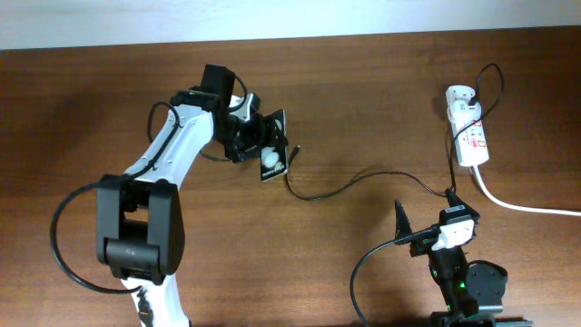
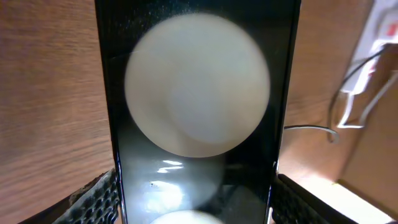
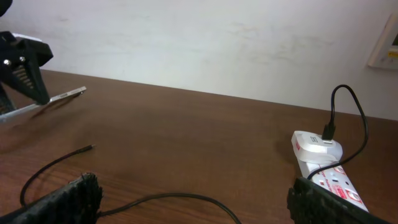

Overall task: Plug charger to phone and switch on socket
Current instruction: 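Lift the phone with the left gripper and tilt it upright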

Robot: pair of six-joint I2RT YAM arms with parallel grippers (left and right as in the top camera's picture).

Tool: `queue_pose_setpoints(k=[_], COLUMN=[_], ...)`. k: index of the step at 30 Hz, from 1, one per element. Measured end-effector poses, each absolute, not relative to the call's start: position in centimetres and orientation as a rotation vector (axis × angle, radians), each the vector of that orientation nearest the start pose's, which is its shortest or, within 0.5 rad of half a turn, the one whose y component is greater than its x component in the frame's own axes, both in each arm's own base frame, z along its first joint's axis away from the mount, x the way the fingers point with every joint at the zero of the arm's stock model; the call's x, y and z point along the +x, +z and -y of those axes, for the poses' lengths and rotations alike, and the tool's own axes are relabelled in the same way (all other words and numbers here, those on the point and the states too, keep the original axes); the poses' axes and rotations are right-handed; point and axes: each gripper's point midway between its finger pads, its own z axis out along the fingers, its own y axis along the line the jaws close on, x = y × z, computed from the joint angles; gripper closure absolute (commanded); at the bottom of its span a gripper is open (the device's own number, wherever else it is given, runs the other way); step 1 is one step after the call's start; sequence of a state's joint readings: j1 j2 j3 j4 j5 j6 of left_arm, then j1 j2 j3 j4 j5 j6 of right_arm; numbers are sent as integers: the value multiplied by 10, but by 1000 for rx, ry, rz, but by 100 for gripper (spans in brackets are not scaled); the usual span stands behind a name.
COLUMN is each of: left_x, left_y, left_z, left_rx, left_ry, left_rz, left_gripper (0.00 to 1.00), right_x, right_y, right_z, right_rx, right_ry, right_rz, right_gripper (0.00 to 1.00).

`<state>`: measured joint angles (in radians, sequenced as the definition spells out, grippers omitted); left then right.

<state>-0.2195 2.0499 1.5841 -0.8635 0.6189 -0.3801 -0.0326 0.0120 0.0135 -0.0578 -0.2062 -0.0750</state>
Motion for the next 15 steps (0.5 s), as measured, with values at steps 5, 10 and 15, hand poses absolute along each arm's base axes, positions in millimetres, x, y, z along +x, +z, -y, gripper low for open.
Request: queue_pose_setpoints(k=[5, 10, 15], left_x=[407, 405, 404], left_y=[98, 113, 116], left_z=[200, 213, 215], left_rx=[-443, -563, -562], left_ry=[-1223, -1405, -1440], left_rz=[-2927, -2906, -2902], left_gripper=[59, 72, 79], right_x=[244, 244, 244], right_y=[163, 163, 163], right_z=[-27, -27, -27], right_rx=[-193, -193, -193], right_ry=[85, 85, 85], right_rz=[-1615, -1615, -1615], right_gripper=[1, 1, 1])
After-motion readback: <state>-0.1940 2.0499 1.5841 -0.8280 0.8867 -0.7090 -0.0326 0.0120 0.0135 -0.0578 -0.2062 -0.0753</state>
